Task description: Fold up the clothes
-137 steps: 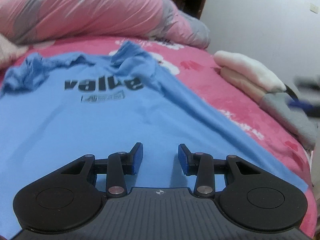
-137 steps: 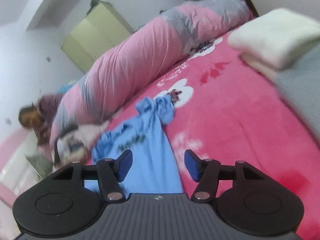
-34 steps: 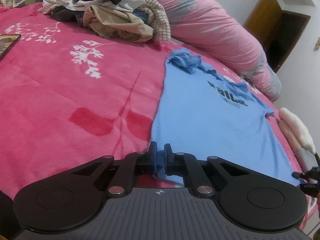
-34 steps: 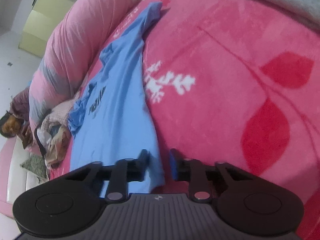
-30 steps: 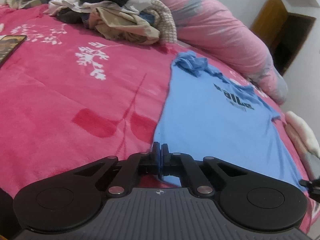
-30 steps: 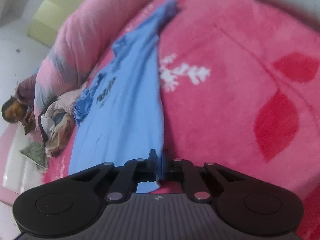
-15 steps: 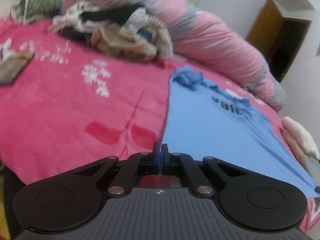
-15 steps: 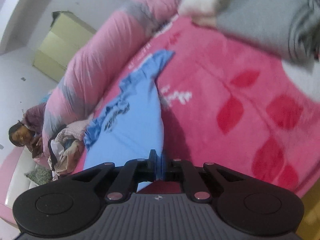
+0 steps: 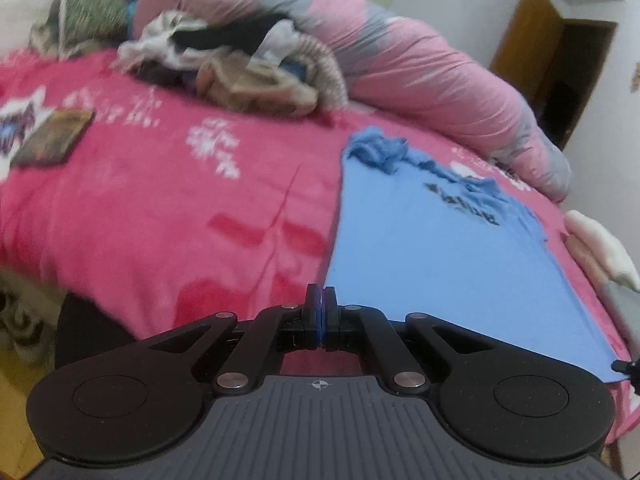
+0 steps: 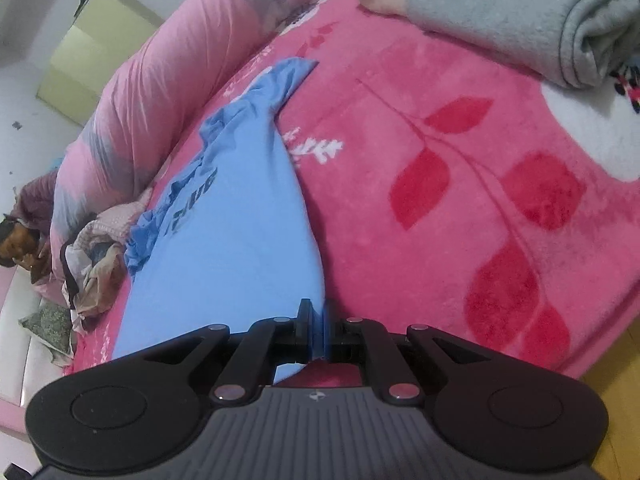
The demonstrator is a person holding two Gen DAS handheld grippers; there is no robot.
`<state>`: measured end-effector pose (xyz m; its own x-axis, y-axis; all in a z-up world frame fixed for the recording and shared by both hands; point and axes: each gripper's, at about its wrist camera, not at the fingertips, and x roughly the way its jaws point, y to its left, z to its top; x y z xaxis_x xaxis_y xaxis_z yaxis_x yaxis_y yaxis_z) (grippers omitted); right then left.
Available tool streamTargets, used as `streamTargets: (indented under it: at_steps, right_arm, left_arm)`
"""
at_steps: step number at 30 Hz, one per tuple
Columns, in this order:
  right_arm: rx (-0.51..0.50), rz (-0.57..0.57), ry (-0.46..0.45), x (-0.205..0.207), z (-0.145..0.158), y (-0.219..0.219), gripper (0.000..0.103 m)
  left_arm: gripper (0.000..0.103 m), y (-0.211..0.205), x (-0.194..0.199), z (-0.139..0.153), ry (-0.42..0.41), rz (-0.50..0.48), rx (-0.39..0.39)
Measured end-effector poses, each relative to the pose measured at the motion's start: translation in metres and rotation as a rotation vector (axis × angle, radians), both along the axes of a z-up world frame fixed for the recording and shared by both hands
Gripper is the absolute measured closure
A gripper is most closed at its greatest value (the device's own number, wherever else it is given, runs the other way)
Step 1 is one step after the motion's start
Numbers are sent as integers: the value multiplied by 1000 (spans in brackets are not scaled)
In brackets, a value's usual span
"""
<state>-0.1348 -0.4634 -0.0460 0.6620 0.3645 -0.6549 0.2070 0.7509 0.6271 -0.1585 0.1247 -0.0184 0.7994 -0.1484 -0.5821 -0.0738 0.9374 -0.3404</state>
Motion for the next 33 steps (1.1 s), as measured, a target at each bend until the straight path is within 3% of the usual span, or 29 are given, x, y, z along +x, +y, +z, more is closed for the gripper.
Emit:
streamTargets:
  at_steps: [4,7,8,10,11,13,15,18,21,23,25,27,29,30,33]
  right_arm:
    - [-94,19,-10,-2,9,7,98]
    - [-146,26,17,-1,4,10,95]
    - [-154,28,17,-2,6,10,92]
    - [-197,38,17,-6,14,10,74]
    - [-239,39,17,-9,20,11,56]
    - [-346,20,6,-16,33,11,52]
    - [-404,-17,-28,-21,47,7,51]
    - [-376,-41,-144,-8,66,4,58]
    - [-390,58,-252,25,73,32,67]
    - [-399,145,-286,49,68,55,75]
    - [-412,228,-280,71,54,75,78]
    - [-450,277,-252,84,35,81,79]
    - [-510,287,-162,89,8,71,80]
    - [-515,273,-121,87,-6,56,95]
    - [-378,181,-113,69,-11,8,100]
  left_arm:
    - [103,1,5,-6,33,-40,15]
    - [103,0,14,-23,117,-78,17]
    - [103,2,15,-25,136,-80,17]
    - [102,8,11,-23,136,-85,-1]
    - [100,11,9,-20,132,-85,-4]
    - [87,16,7,-9,94,-73,28]
    - [86,21,6,3,57,-60,60]
    - [84,18,19,19,-4,-78,82]
    - [83,0,50,27,-57,-135,56]
    - [81,-16,73,26,-69,-174,-2]
    - [81,-31,96,18,-42,-204,-54]
    - [81,-41,109,4,-9,-219,-59]
    - [81,-44,116,-17,52,-222,-47]
    - [81,-41,118,-26,82,-213,-42]
    - [82,-27,115,-38,100,-213,-86]
